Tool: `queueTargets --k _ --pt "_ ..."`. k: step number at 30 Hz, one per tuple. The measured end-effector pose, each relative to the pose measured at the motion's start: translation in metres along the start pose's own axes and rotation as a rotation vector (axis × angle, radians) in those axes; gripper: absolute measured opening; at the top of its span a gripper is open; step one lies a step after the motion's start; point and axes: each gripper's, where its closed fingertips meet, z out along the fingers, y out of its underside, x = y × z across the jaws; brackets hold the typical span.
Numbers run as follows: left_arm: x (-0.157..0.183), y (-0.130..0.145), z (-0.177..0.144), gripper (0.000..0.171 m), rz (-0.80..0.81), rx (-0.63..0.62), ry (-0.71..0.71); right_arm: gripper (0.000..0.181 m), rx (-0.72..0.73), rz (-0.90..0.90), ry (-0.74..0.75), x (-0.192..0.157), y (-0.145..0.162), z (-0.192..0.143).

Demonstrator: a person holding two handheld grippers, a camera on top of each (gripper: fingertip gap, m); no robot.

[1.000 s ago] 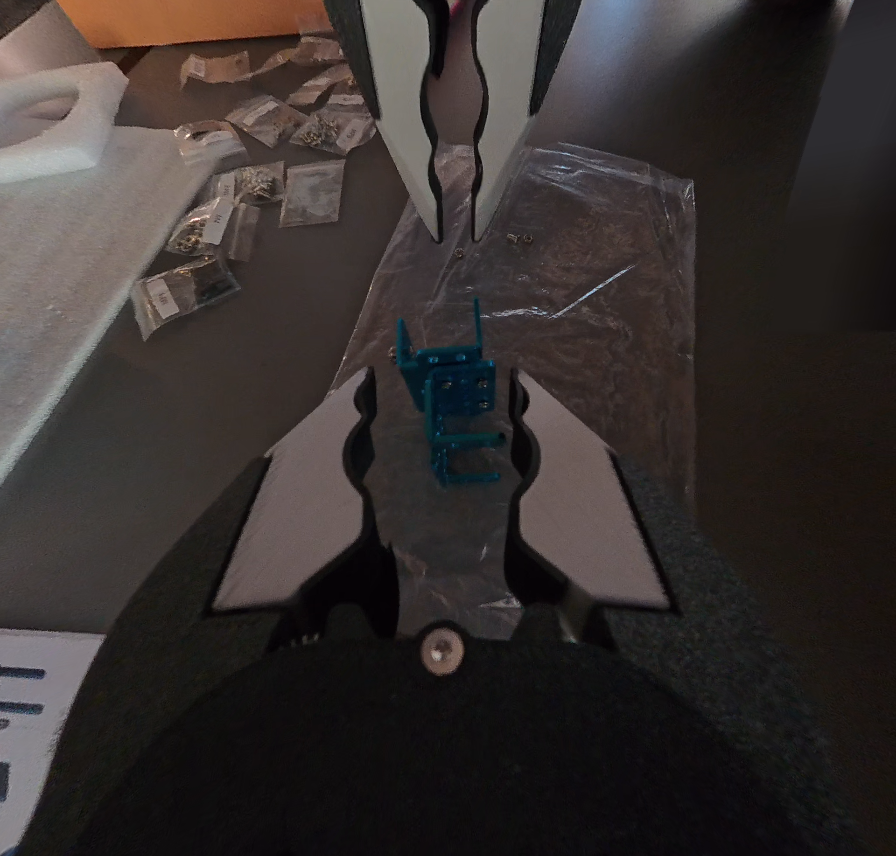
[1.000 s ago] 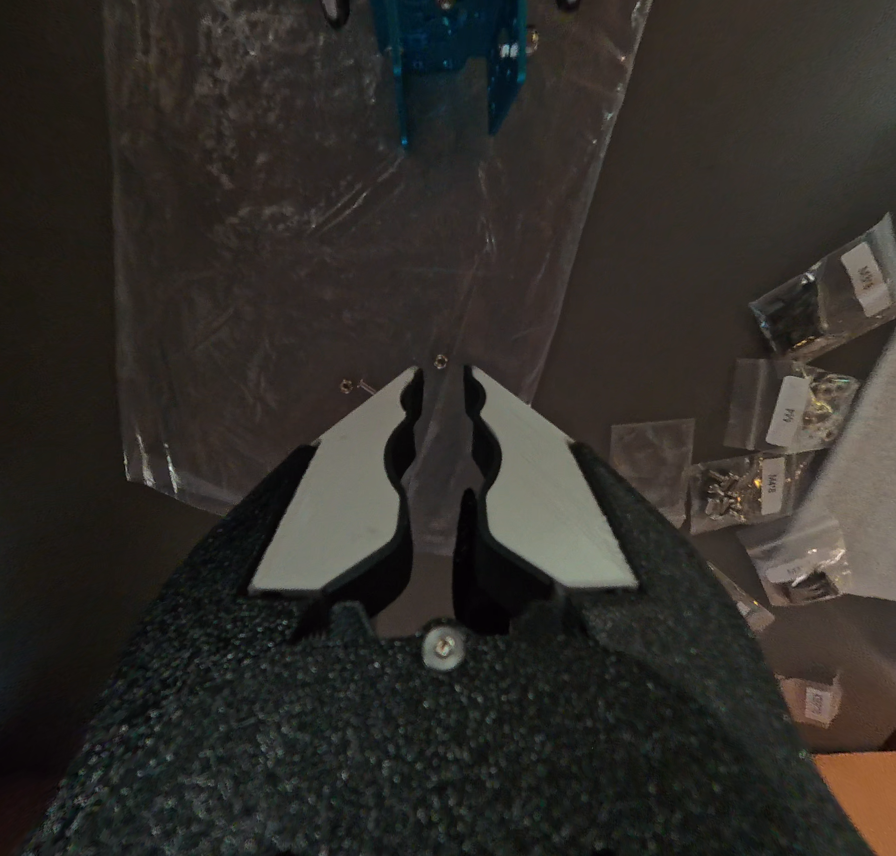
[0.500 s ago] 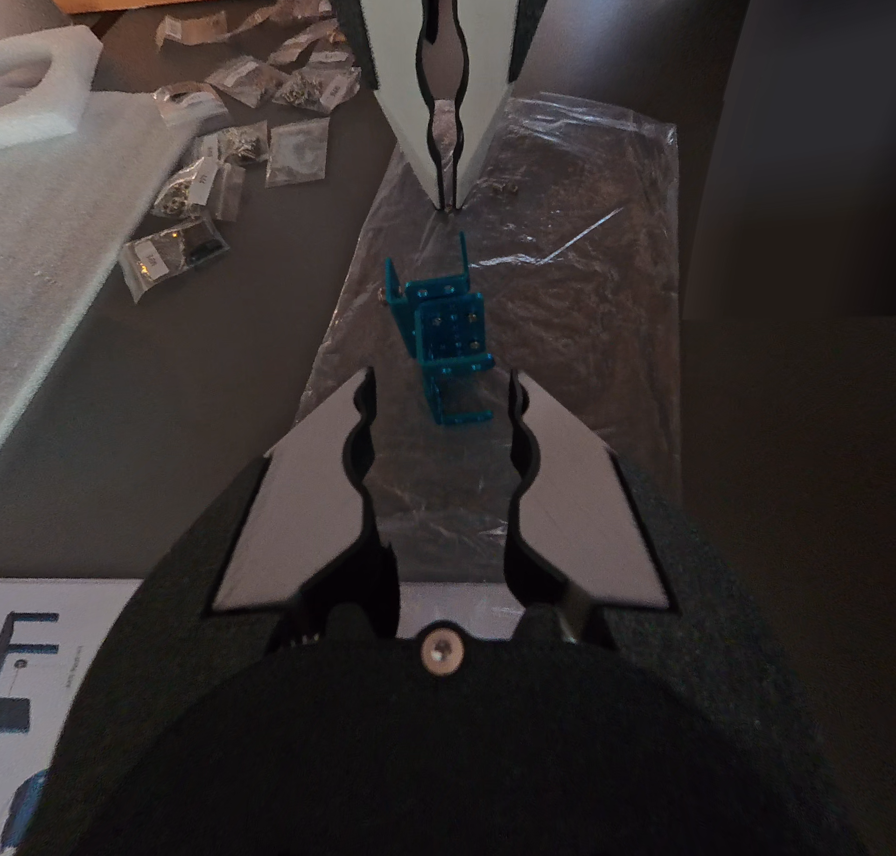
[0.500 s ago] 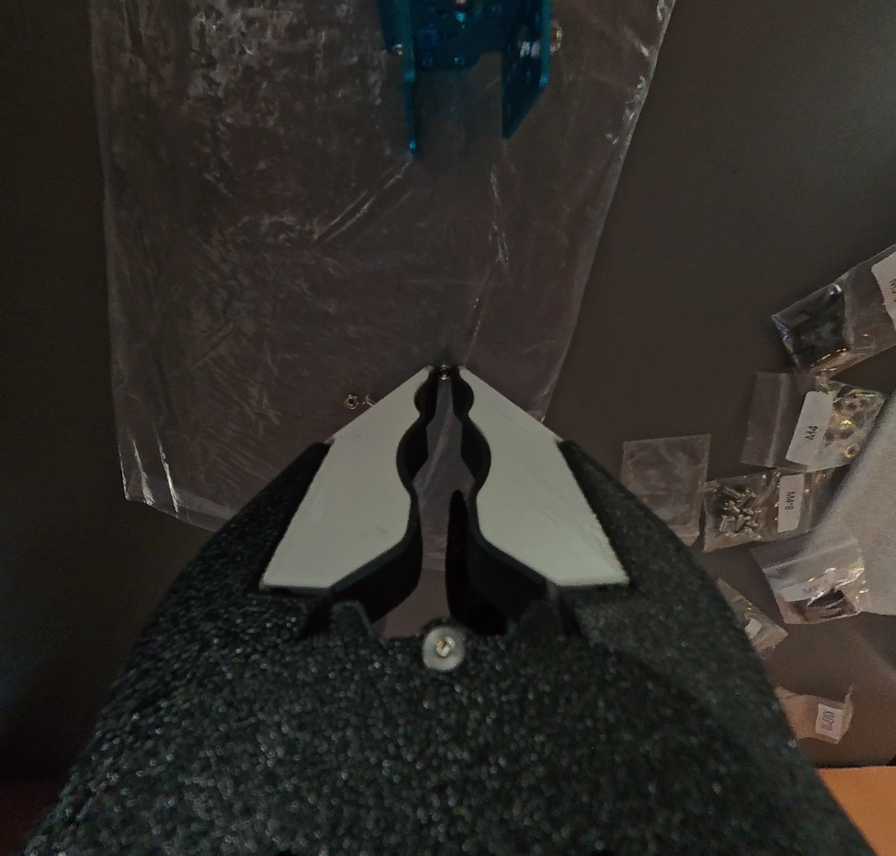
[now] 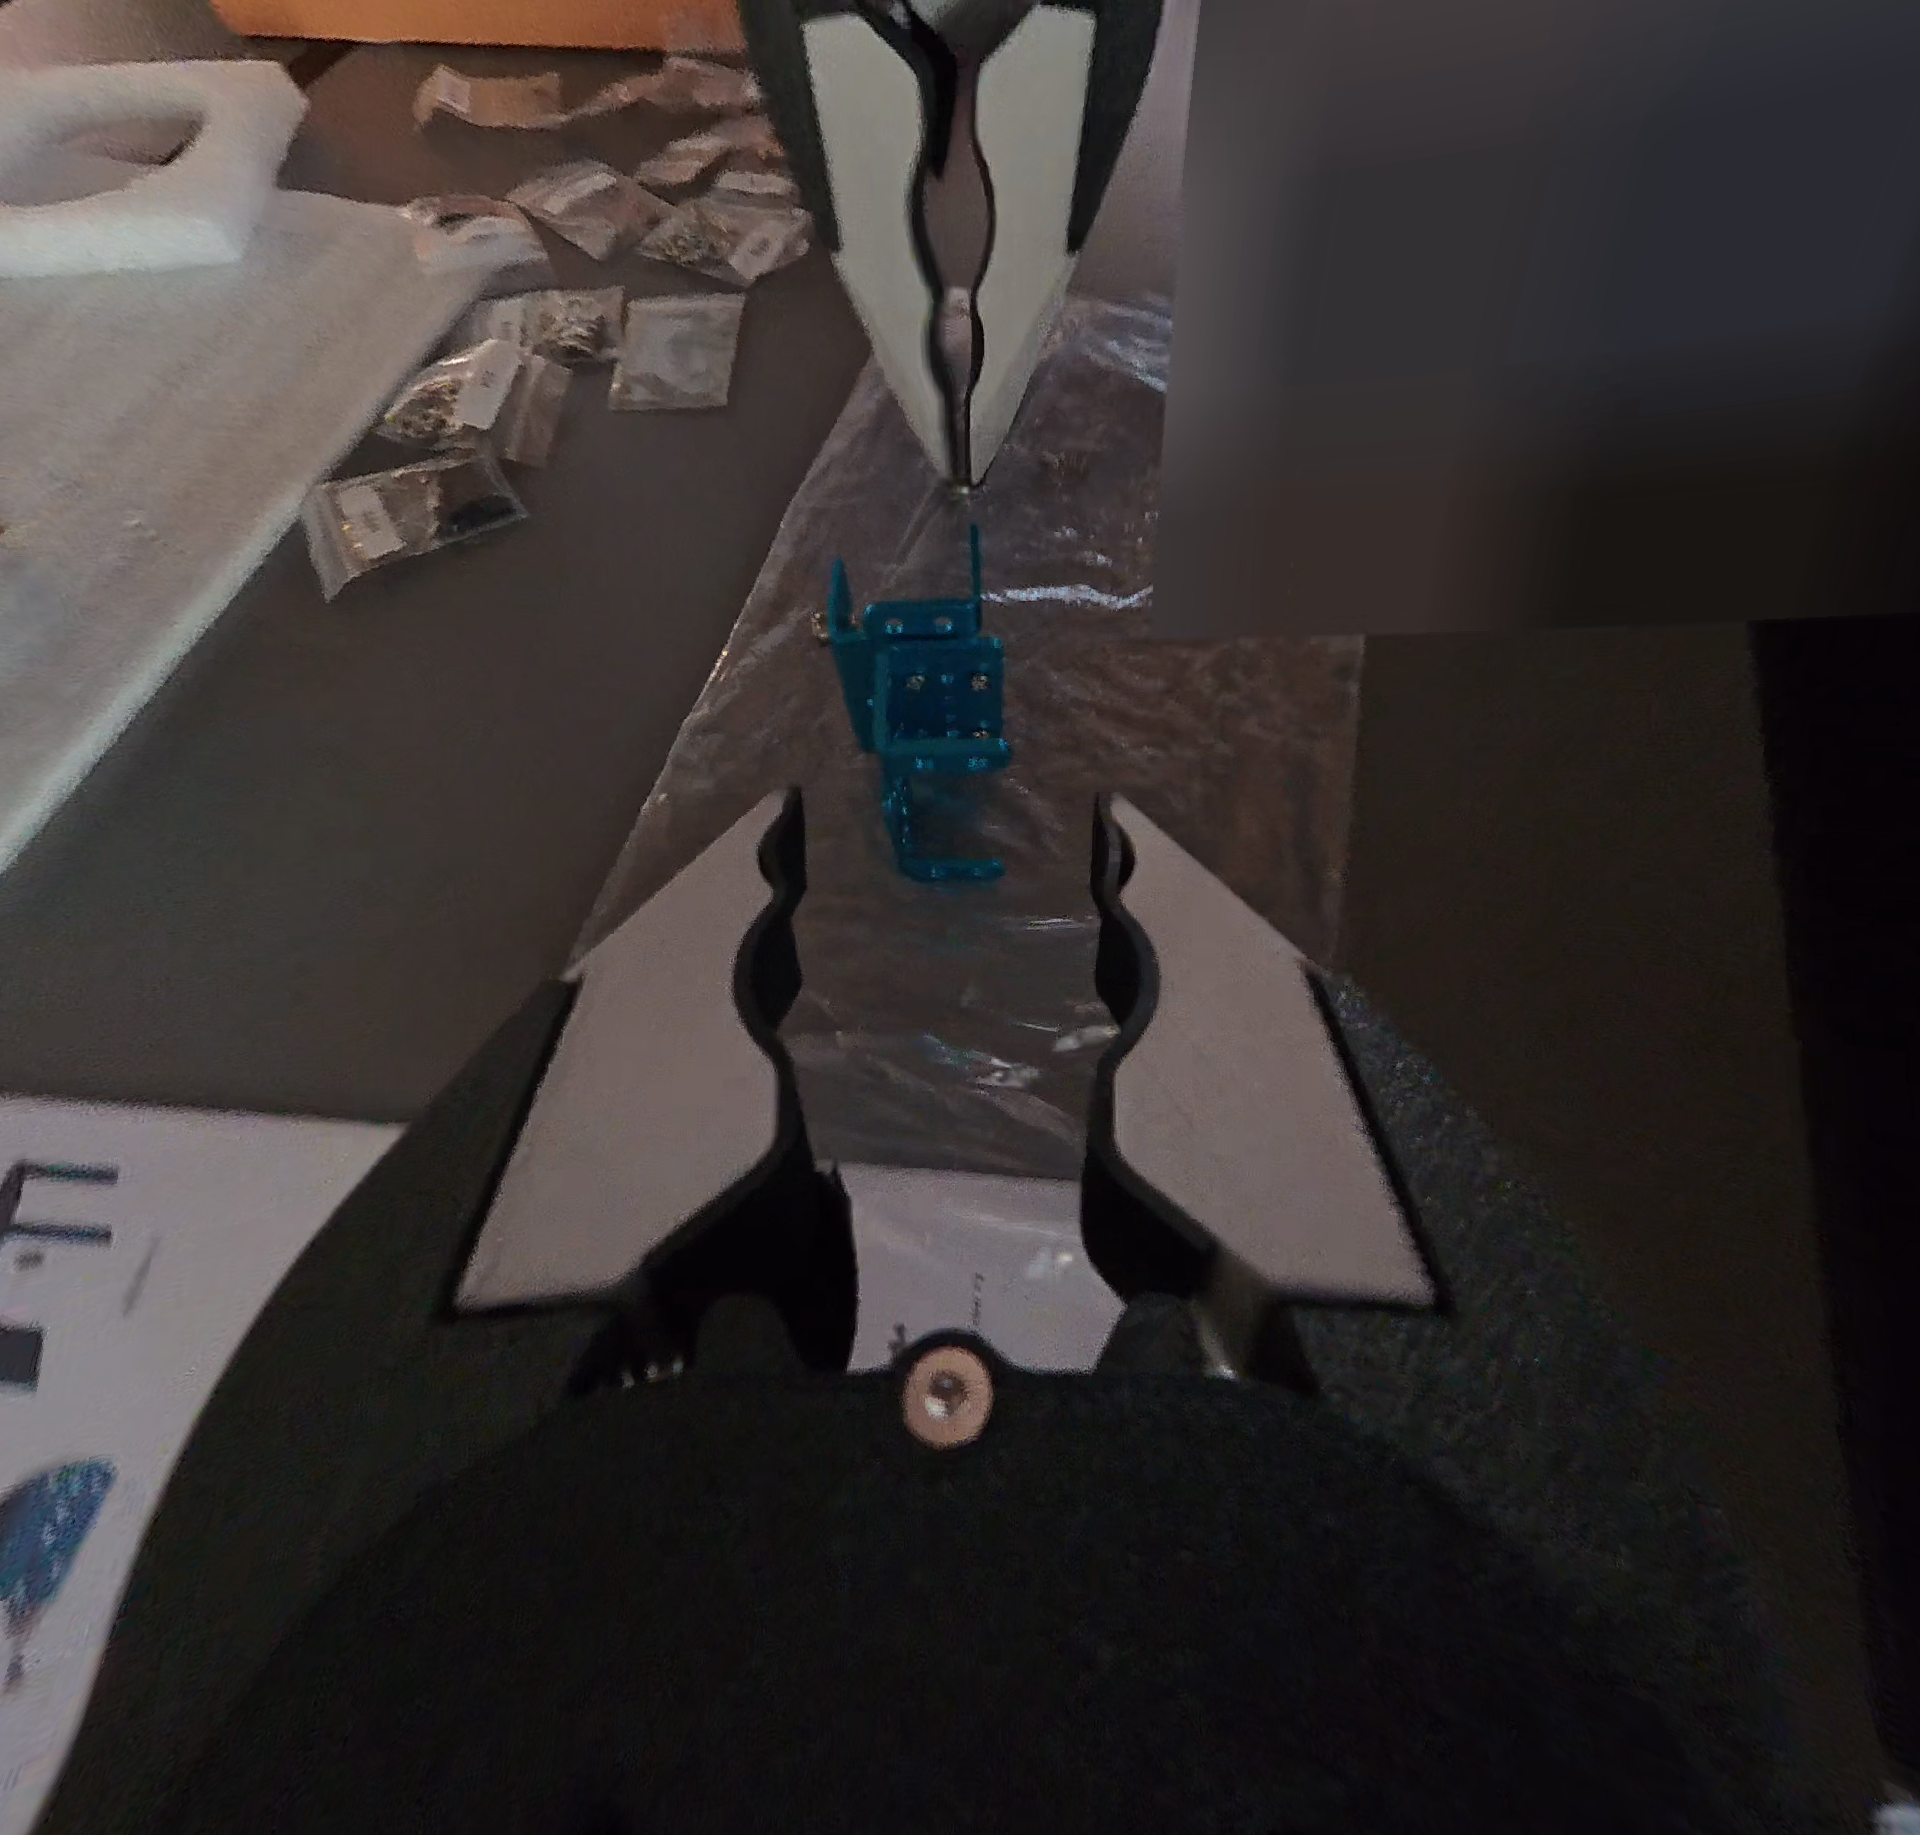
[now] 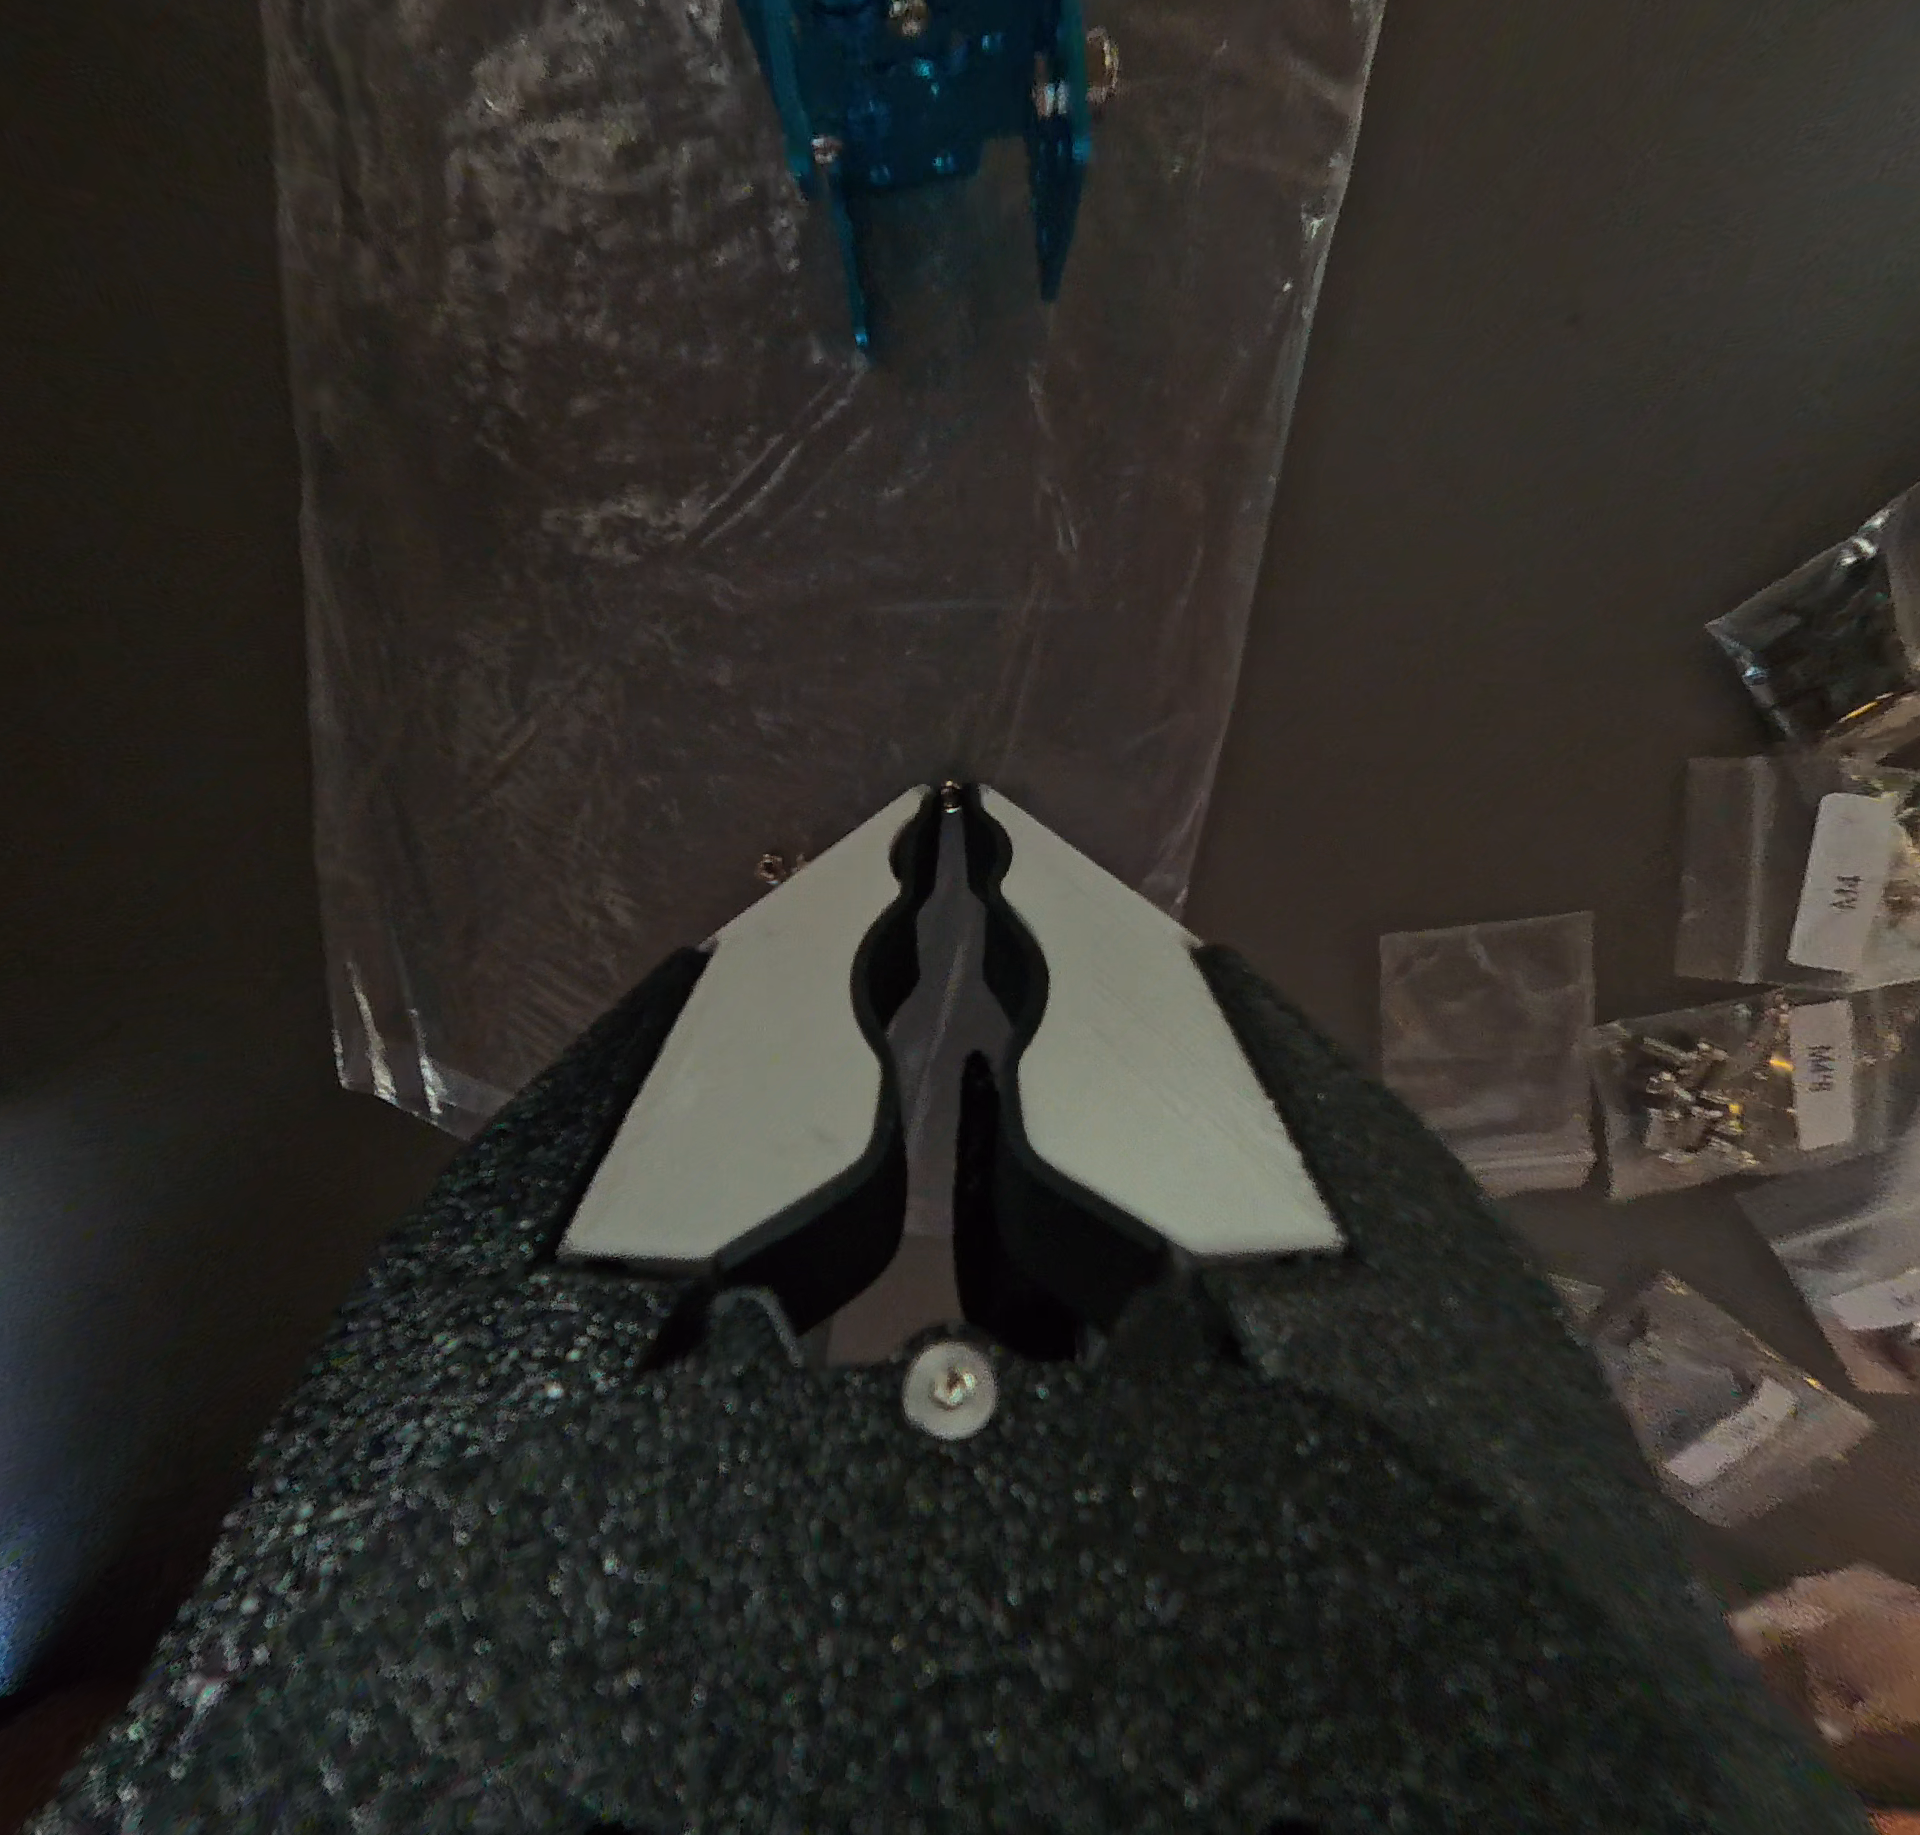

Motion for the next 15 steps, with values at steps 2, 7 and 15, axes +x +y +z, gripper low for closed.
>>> queueTargets --k 2,7,15 --pt "-0.001 -0.008 -0.014 0.056 -0.083 0.045 -0.09 0.0 0.055 0.021 -0.009 0.0 -0.003 -0.004" --pt "0.032 -0.021 -0.016 0.055 -0.274 0.179 -0.264 0.002 0.079 0.07 0.018 0.004 0.004 -0.012" --pt "0.036 -0.009 0.006 0.053 -0.436 0.108 -0.514 0.013 0.038 0.085 0.051 -0.001 -0.003 -0.004"
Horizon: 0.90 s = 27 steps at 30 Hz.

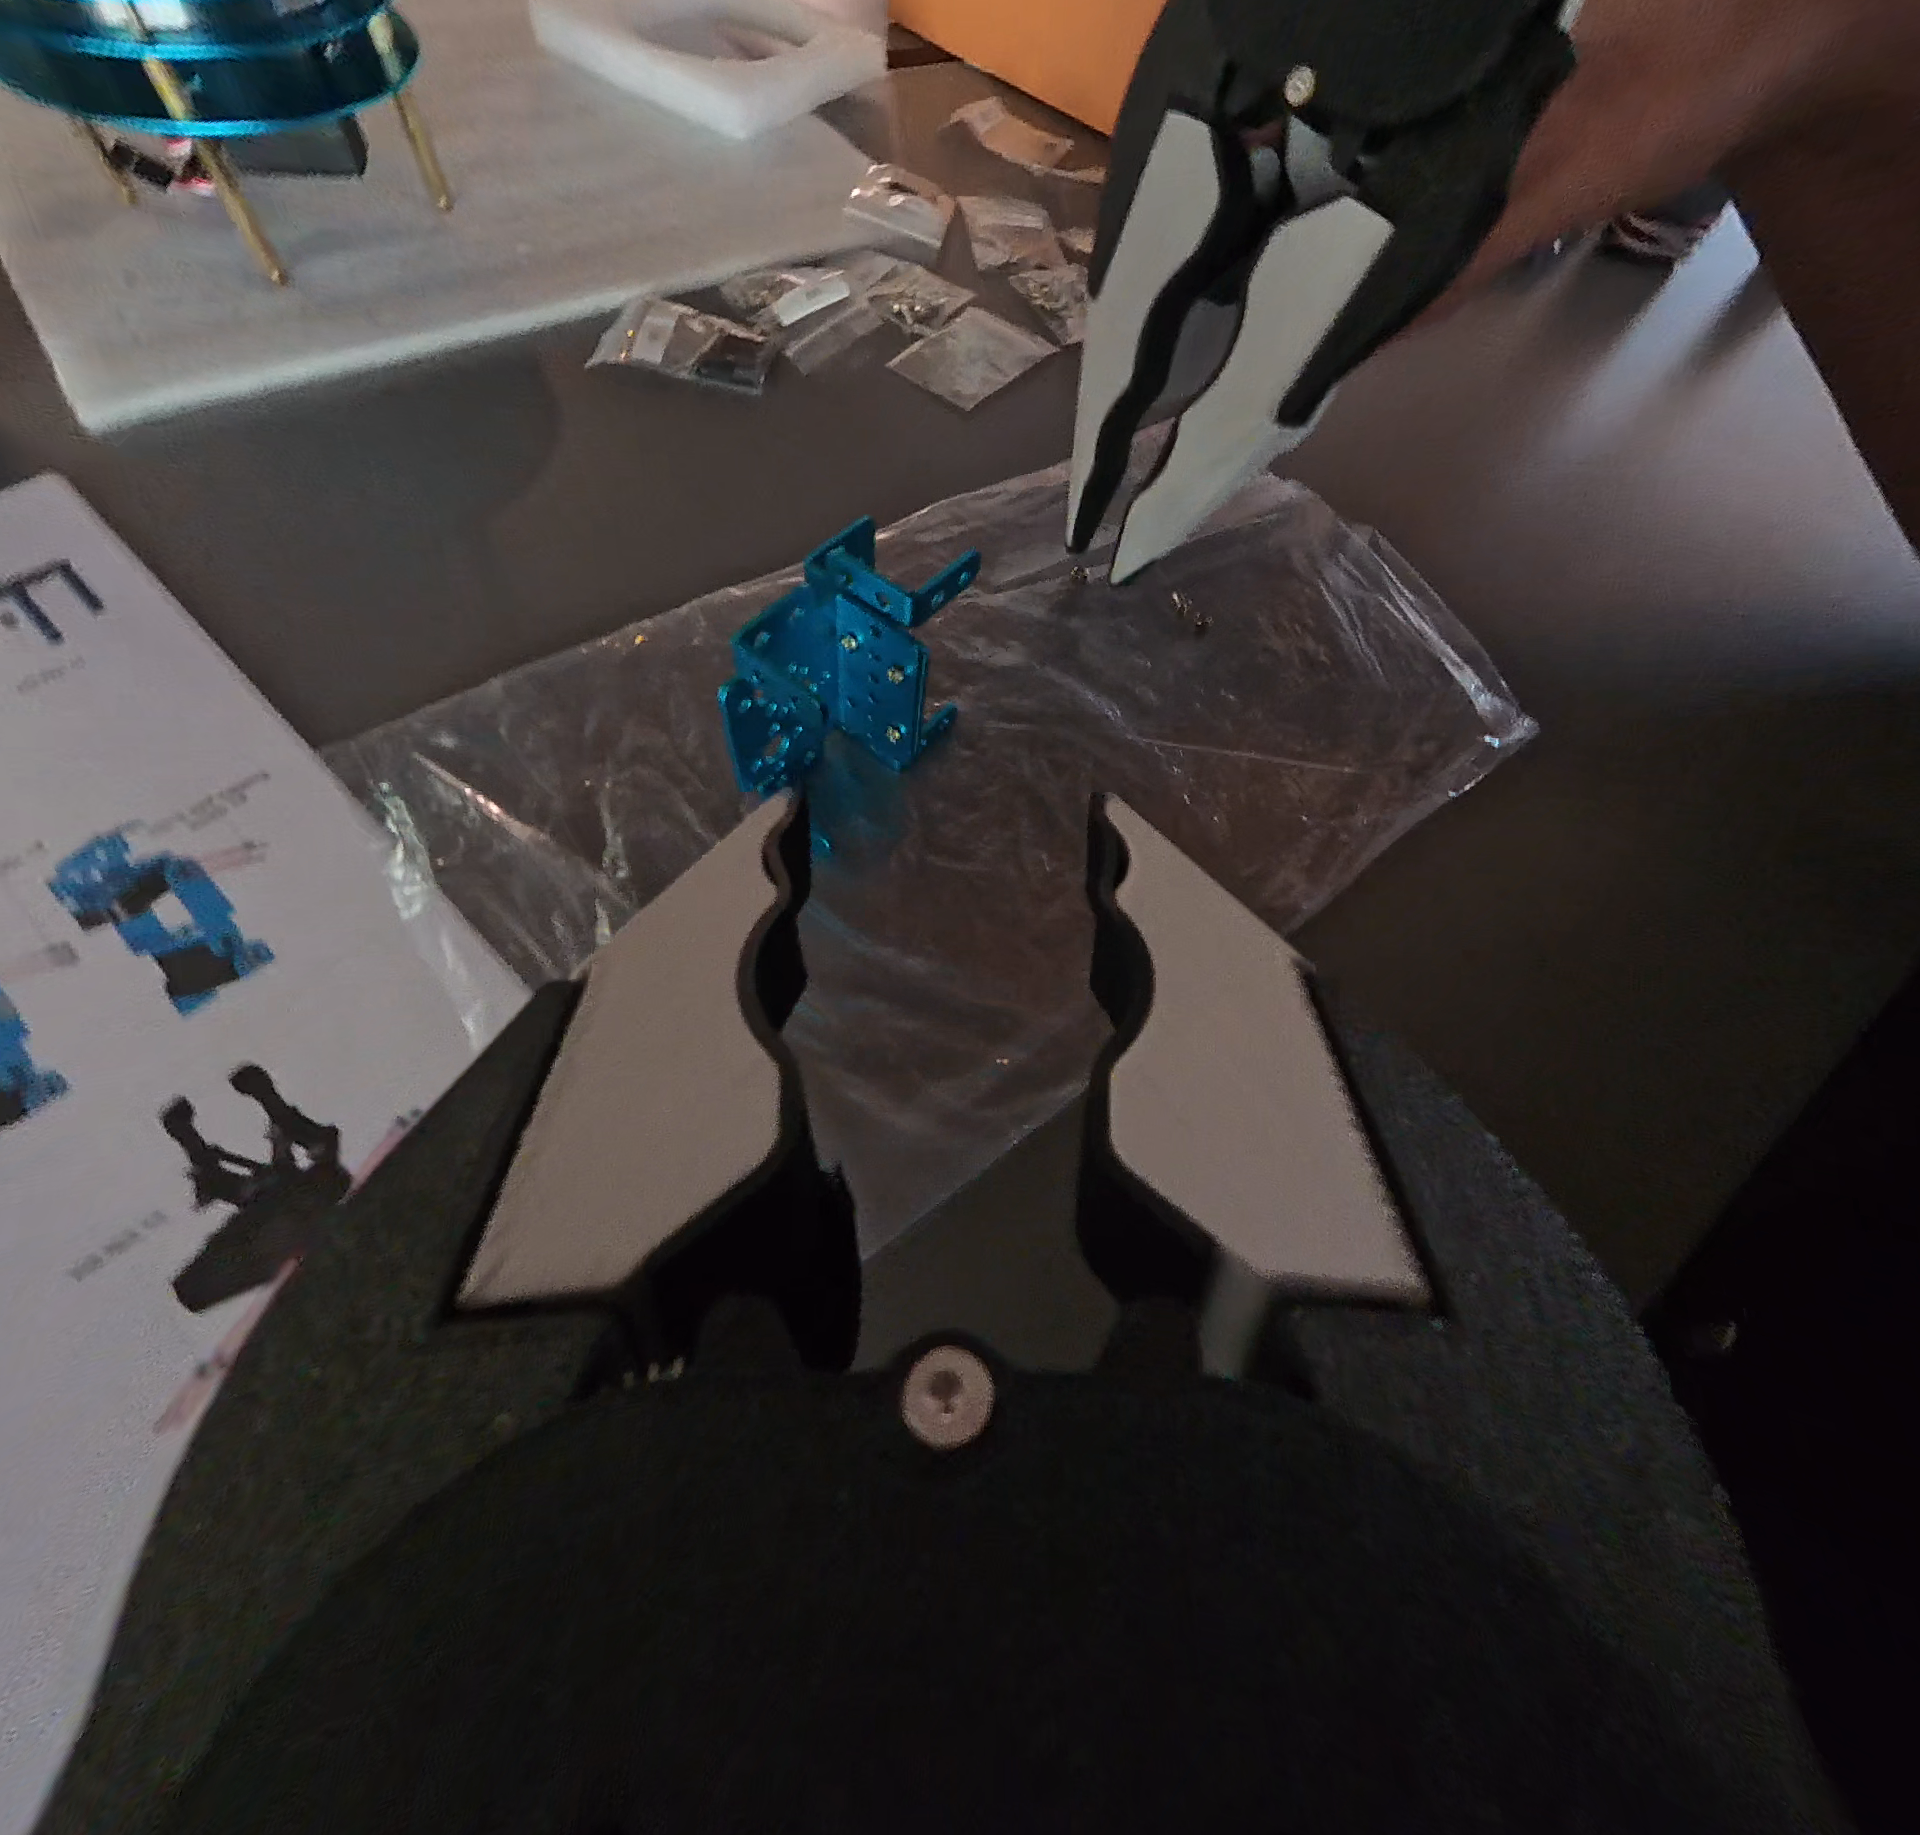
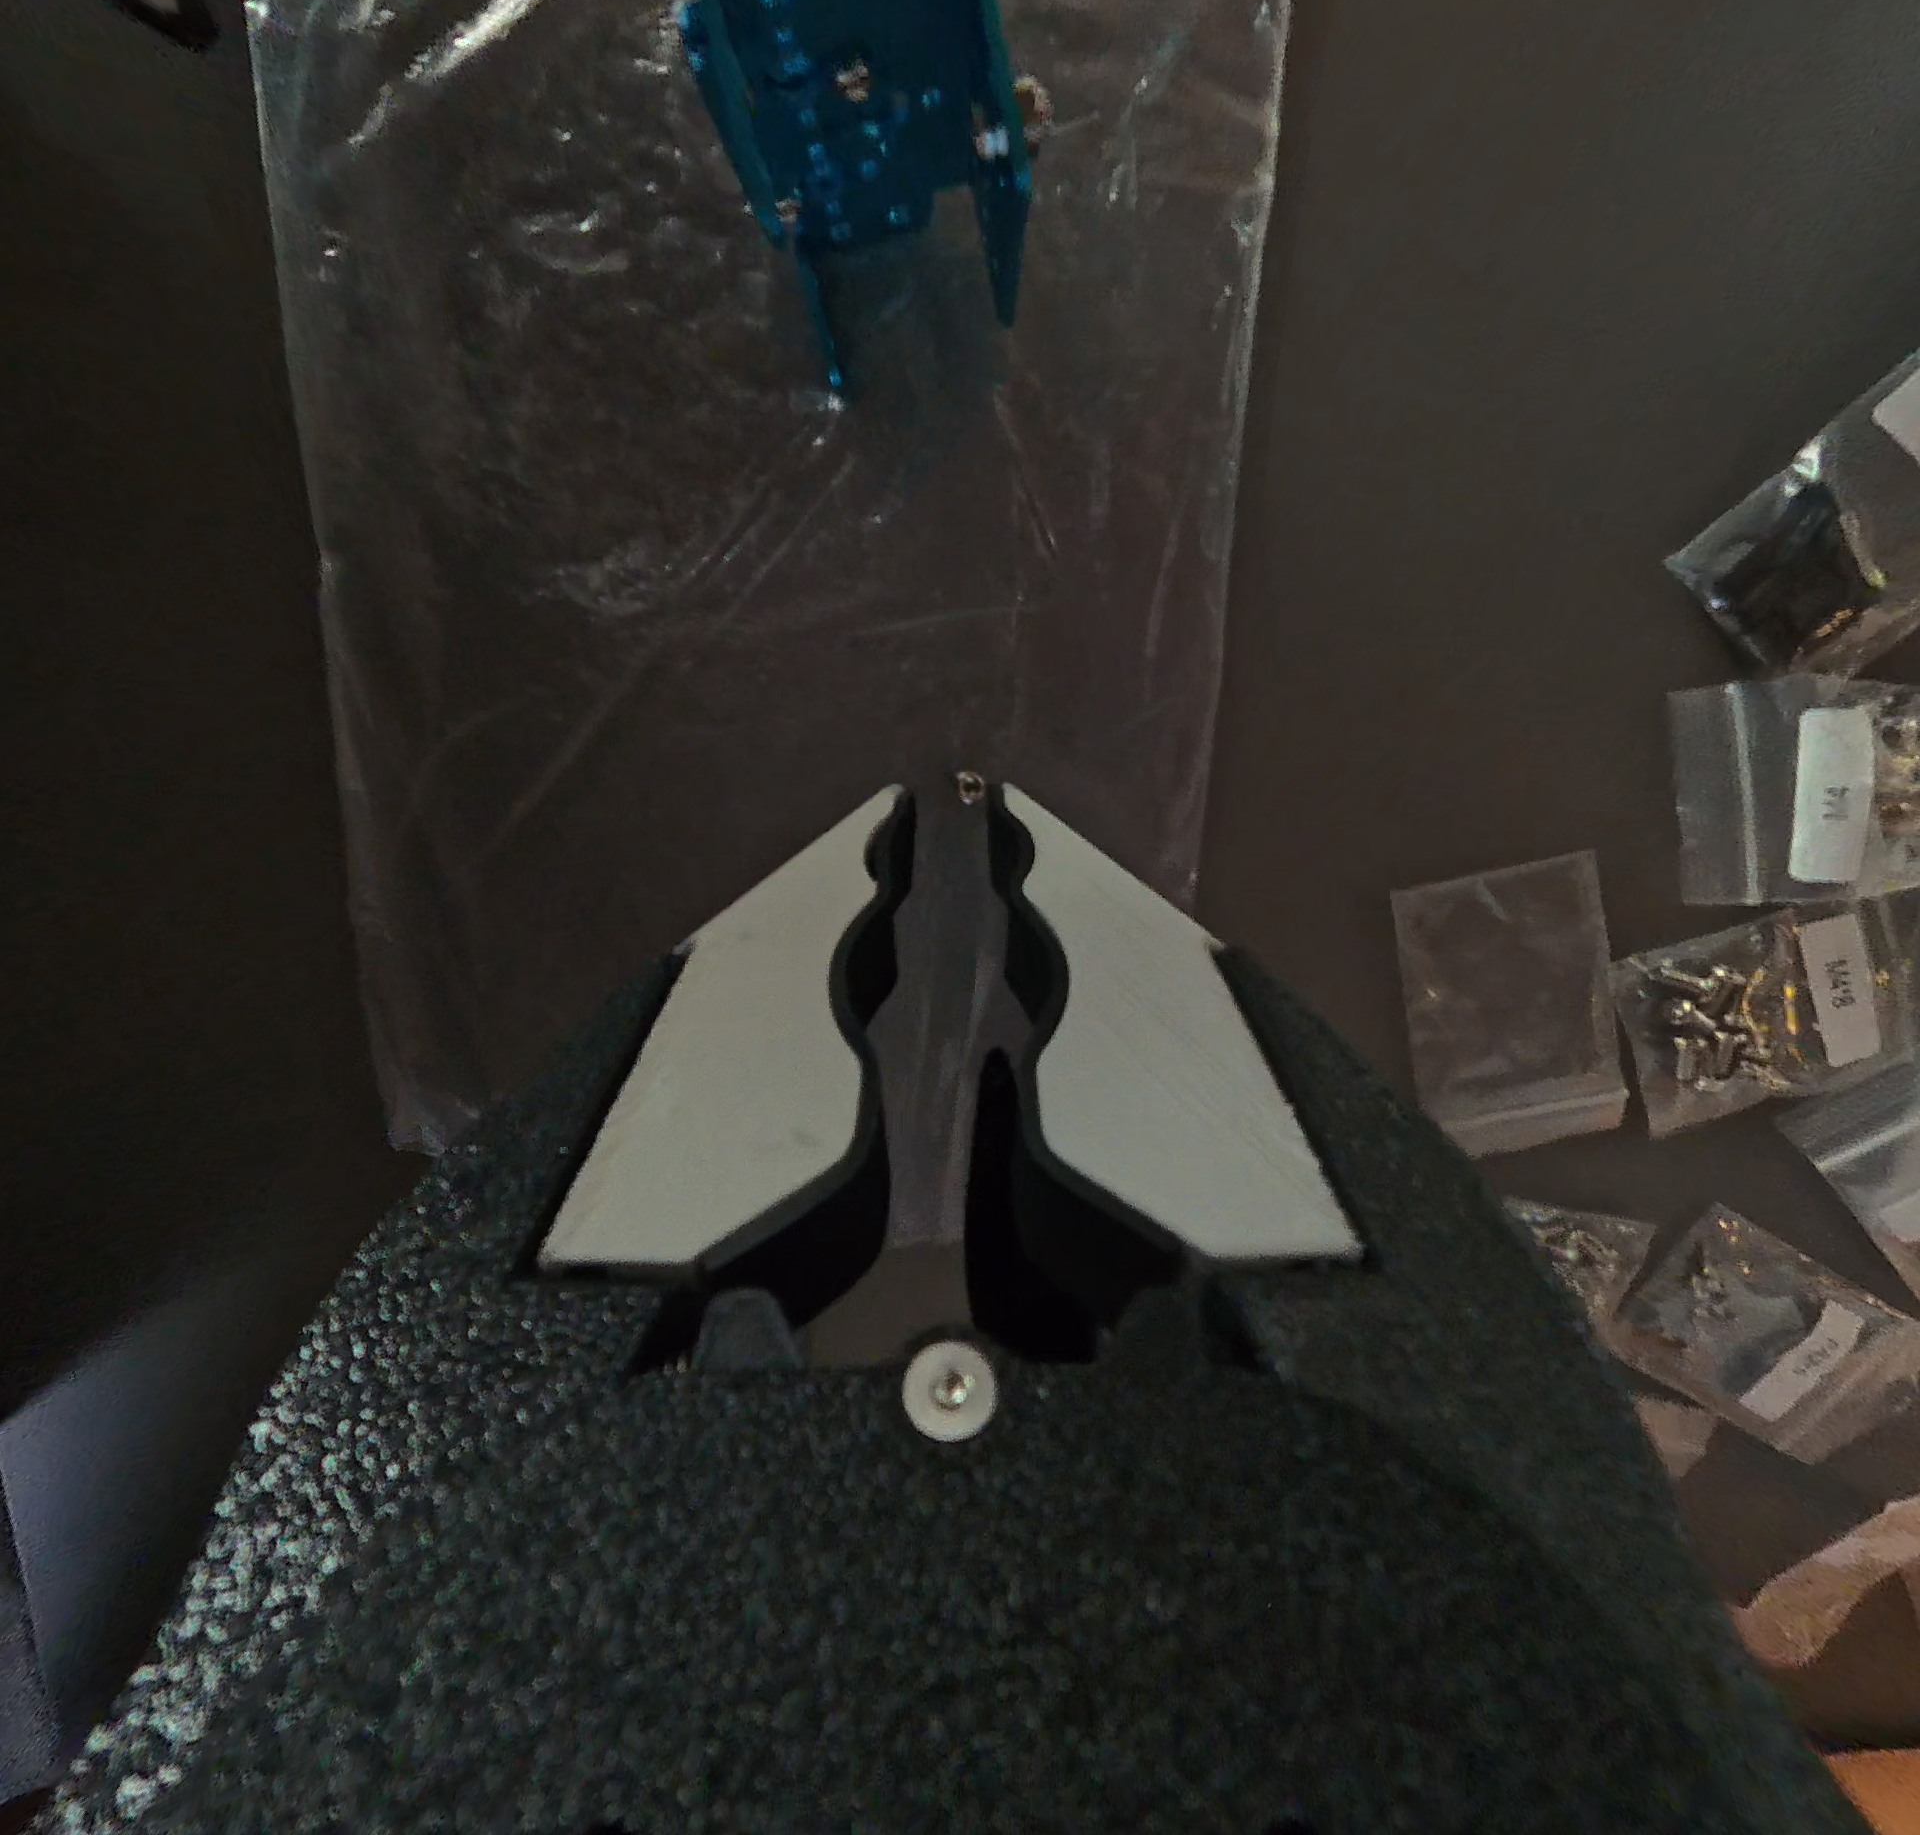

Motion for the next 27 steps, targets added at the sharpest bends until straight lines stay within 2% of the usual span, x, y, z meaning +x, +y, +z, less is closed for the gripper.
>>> queueTargets --k 5,7,11,15,21,25,27 --pt "0.005 0.006 0.003 0.051 -0.096 -0.006 0.001 0.012 -0.04 -0.003 0.019 0.002 0.001 0.006" --pt "0.01 0.01 0.006 0.051 -0.077 -0.025 -0.006 0.011 -0.035 0.006 0.02 0.002 -0.001 0.007" --pt "0.02 0.012 0.01 0.051 -0.02 -0.035 -0.021 0.007 -0.119 0.032 0.009 0.002 0.001 0.007" --pt "0.028 0.014 0.014 0.051 -0.026 -0.038 -0.006 0.005 -0.163 -0.015 0.011 0.002 0.001 0.007" --pt "0.022 0.01 0.019 0.052 -0.062 -0.044 -0.04 0.004 -0.011 -0.002 -0.035 0.003 -0.004 0.001" --pt "0.025 0.009 0.031 0.063 -0.137 -0.071 -0.02 0.004 0.195 0.029 -0.052 0.007 -0.021 -0.013" --pt "0.025 0.008 0.036 0.07 -0.167 -0.072 -0.03 0.004 0.31 0.103 -0.07 0.006 -0.035 -0.017"
